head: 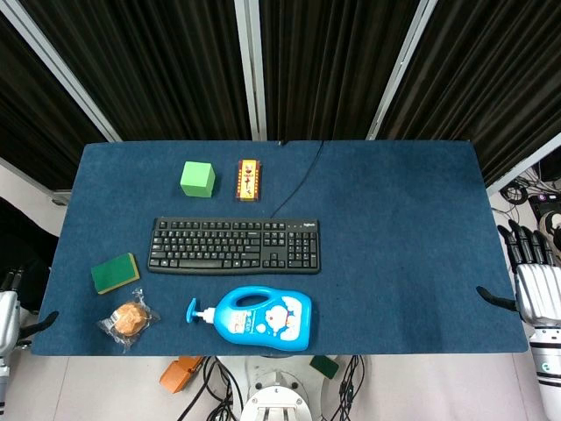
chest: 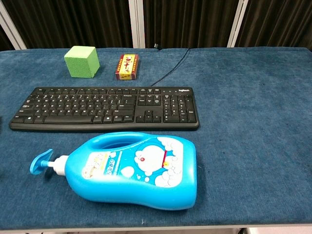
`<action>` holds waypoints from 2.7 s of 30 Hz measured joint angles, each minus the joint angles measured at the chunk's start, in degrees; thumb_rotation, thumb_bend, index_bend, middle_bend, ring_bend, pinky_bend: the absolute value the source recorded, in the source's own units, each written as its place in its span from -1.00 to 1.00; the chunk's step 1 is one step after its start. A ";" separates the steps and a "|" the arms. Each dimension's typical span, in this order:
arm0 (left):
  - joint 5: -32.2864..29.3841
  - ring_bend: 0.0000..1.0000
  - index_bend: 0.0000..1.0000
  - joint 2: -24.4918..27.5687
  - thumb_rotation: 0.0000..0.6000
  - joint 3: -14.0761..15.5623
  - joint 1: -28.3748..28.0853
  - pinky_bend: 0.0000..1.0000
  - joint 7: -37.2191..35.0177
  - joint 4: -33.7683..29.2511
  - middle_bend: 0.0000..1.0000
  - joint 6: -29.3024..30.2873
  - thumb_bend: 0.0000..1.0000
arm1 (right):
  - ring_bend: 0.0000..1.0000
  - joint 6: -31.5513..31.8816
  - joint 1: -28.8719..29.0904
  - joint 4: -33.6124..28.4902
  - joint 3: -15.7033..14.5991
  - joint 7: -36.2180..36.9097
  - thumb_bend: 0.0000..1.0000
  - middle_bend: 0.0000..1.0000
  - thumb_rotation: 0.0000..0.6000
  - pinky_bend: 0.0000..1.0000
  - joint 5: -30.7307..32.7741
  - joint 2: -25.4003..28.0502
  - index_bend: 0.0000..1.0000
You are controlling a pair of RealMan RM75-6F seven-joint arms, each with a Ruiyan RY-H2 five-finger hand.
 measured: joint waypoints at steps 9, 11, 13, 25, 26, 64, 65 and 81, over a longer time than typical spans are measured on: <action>0.92 -0.67 -0.71 0.43 1.00 -0.41 -1.09 -0.90 1.21 -0.64 -0.60 -0.99 -0.73 | -1.00 -0.17 0.19 -0.25 0.11 -0.28 -0.71 -1.00 1.00 -1.00 0.23 0.28 -1.00; 1.67 -0.66 -0.71 0.69 1.00 -0.71 -1.83 -0.90 1.70 -1.09 -0.60 -1.34 -0.73 | -1.00 0.07 0.11 -0.27 0.14 -0.19 -0.71 -1.00 1.00 -1.00 0.19 0.35 -1.00; 2.46 -0.65 -0.71 0.88 1.00 -1.04 -2.75 -0.90 2.13 -1.50 -0.60 -1.89 -0.73 | -1.00 0.30 0.03 -0.25 0.16 -0.09 -0.71 -1.00 1.00 -1.00 0.11 0.36 -1.00; 5.24 -0.15 -0.71 0.09 1.00 -5.19 -15.88 0.03 3.24 -2.87 -0.22 -16.52 -0.61 | -1.00 0.65 -0.33 -0.30 -0.11 -0.28 -0.71 -1.00 1.00 -1.00 0.14 0.20 -1.00; 4.63 -0.05 -0.71 -0.25 1.00 -5.77 -17.68 0.14 3.06 -2.66 -0.14 -19.14 -0.56 | -1.00 0.67 -0.36 -0.38 -0.14 -0.38 -0.70 -1.00 1.00 -1.00 0.14 0.22 -1.00; -36.31 0.85 -0.62 -17.50 1.00 -2.18 -56.68 0.74 15.57 9.40 0.82 -50.93 0.31 | -1.00 -0.04 -0.97 0.28 -0.16 -0.23 -0.70 -1.00 1.00 -1.00 2.01 0.07 -1.00; -36.49 0.85 -0.62 -17.45 1.00 -1.81 -56.85 0.74 15.68 9.12 0.82 -50.59 0.31 | -1.00 -0.04 -0.98 0.31 -0.16 -0.19 -0.71 -1.00 1.00 -1.00 2.02 0.07 -1.00; -38.32 0.85 -0.62 -18.90 1.00 0.59 -59.36 0.74 15.66 9.29 0.82 -49.29 0.30 | -1.00 -0.30 -1.06 0.95 -0.10 0.35 -0.71 -1.00 1.00 -1.00 2.39 -0.08 -1.00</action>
